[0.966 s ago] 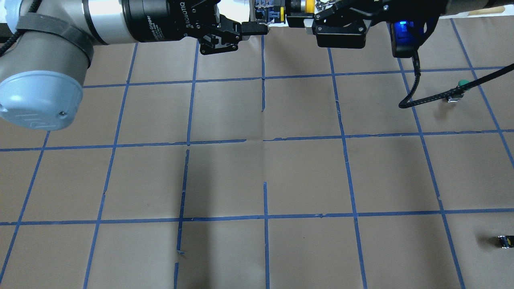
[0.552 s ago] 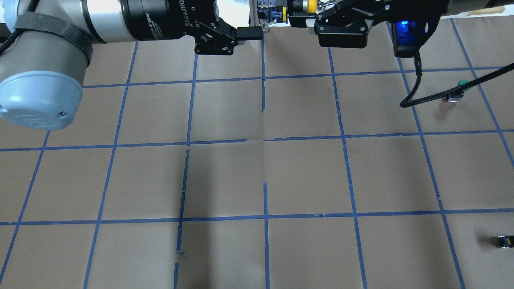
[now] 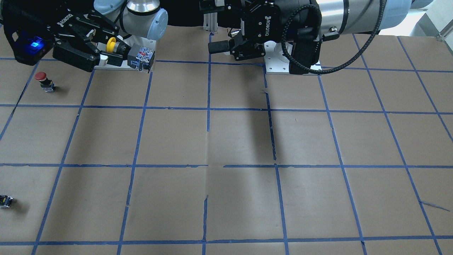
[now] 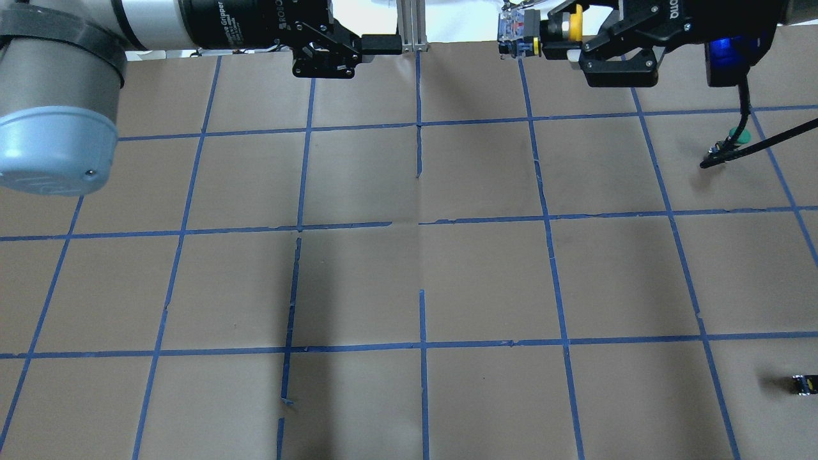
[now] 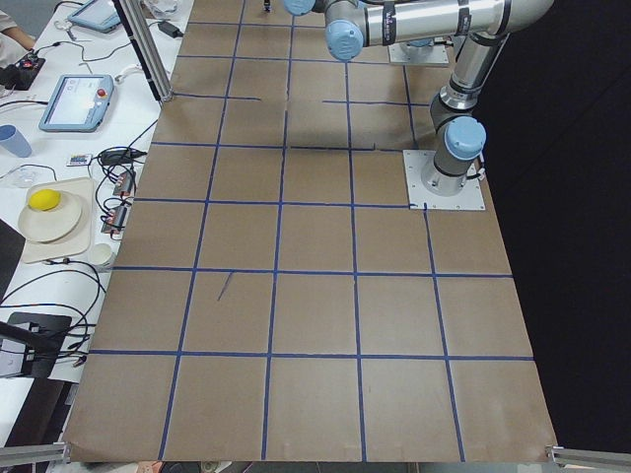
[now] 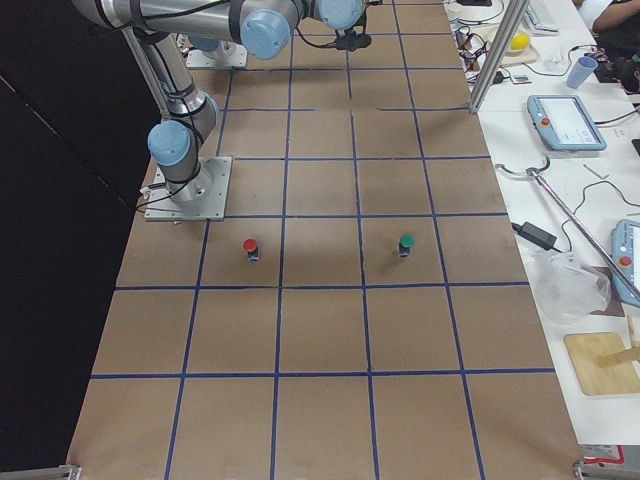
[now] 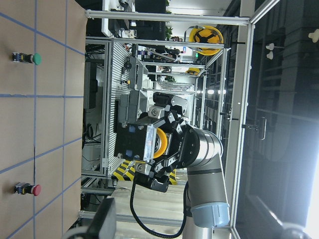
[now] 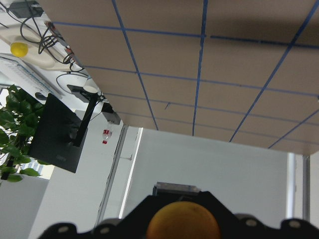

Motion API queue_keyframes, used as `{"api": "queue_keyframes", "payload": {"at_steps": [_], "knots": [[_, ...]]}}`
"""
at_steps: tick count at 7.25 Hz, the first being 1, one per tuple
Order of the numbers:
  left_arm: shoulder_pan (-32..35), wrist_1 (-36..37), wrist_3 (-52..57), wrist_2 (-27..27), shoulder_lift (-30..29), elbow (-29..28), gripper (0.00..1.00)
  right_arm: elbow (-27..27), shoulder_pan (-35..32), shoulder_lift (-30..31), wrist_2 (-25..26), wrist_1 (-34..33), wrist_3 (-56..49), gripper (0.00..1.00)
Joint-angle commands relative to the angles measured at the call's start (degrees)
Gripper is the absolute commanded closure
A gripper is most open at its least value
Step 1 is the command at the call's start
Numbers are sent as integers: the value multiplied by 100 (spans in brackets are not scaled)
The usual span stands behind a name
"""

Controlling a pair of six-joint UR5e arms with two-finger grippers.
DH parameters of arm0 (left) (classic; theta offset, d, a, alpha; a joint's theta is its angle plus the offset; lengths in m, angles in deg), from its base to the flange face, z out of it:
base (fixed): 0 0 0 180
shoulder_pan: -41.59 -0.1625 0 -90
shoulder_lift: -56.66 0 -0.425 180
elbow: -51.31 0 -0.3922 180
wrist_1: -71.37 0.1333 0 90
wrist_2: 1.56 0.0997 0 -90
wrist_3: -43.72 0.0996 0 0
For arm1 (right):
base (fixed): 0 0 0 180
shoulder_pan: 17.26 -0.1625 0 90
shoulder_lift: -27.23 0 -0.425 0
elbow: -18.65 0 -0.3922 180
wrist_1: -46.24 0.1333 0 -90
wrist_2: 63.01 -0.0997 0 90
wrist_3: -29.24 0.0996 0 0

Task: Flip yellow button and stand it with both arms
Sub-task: 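Open and withdraw the left gripper while the right gripper carries the button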

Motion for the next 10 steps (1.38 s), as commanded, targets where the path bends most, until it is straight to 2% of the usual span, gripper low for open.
{"api": "queue_keyframes", "payload": {"at_steps": [1, 3, 4, 6, 7, 8, 9, 10], "knots": [[-62, -79, -48, 1690, -24, -365, 12, -1, 19, -9, 1101, 18, -1149, 72], [113, -411, 21, 3648, 20, -410, 9, -9, 19, -9, 2270, 27, -2956, 72], [314, -770, 170, 5050, -50, -619, 7, -9, 19, -17, 2875, 0, -3801, 72], [527, -2269, 669, 7321, -374, -1504, 1, -18, 19, -148, 3748, -44, -5566, 73], [484, -2956, 1099, 7715, -349, -1848, 1, -27, 19, -228, 4396, -279, -6576, 74], [492, -3093, 1277, 8276, -375, -1982, 1, -27, 19, -368, 4941, -464, -7465, 74], [509, -3103, 1653, 8490, -375, -1992, 1, -36, 19, -430, 5321, -796, -8040, 75], [510, -3181, 2257, 8431, -306, -2001, 1, -131, 27, -474, 5525, -1087, -8741, 76]]}}
